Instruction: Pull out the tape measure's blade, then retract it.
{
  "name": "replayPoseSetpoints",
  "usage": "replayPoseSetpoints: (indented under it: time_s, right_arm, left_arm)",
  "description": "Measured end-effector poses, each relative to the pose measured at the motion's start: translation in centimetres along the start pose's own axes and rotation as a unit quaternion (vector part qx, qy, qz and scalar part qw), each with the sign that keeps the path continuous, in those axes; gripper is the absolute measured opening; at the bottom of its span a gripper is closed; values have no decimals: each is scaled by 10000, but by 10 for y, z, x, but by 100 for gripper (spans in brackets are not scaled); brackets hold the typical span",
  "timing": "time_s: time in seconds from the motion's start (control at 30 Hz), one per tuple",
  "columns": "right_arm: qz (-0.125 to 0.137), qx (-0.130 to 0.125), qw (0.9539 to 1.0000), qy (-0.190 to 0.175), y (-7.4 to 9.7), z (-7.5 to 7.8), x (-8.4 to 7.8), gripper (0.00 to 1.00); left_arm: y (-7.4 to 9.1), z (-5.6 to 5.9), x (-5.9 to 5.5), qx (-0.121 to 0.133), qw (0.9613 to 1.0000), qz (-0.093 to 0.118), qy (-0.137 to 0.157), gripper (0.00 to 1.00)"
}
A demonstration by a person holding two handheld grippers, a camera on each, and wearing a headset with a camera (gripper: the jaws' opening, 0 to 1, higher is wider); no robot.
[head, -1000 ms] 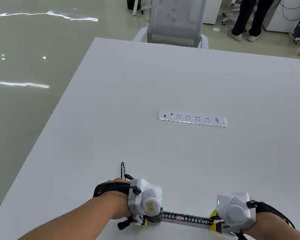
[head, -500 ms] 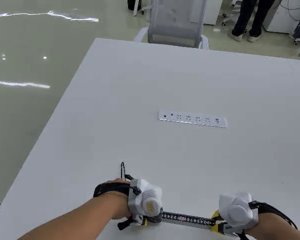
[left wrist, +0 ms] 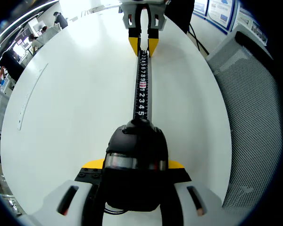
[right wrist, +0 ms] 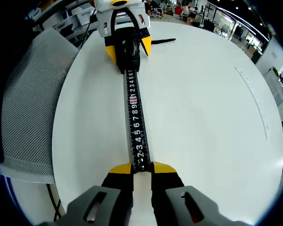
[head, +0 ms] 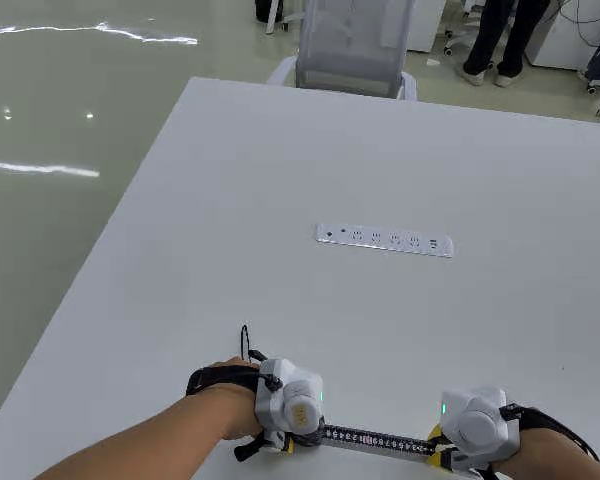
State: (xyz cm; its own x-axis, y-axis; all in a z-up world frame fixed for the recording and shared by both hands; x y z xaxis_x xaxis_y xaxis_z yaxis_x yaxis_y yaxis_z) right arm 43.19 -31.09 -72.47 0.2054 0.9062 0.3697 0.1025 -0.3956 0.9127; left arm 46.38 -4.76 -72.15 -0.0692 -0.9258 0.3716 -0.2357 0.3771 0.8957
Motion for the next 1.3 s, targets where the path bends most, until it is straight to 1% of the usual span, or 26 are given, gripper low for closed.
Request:
replayPoseSetpoints:
  time_s: [1.3]
  right_arm:
    - [-52, -27, 10000, -47, 9, 1, -18, 12]
  left_arm:
    - [-1, -1, 0, -7, 10000, -18, 49, 39]
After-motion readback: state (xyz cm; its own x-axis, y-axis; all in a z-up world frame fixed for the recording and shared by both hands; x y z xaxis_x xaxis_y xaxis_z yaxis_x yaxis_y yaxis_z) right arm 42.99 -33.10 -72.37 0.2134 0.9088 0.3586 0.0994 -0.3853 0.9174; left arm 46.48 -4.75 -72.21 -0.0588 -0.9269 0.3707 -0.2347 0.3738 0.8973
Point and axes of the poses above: the centre of the closed fingertips' face, and the gripper's own axes: y roughly backward along the fingers, z roughly to its right, x roughly out of its top, the point moved 10 cm from there along y, roughly backward along the fingers, and after that the axes turned 10 degrees about x, right-handed, at the moved point
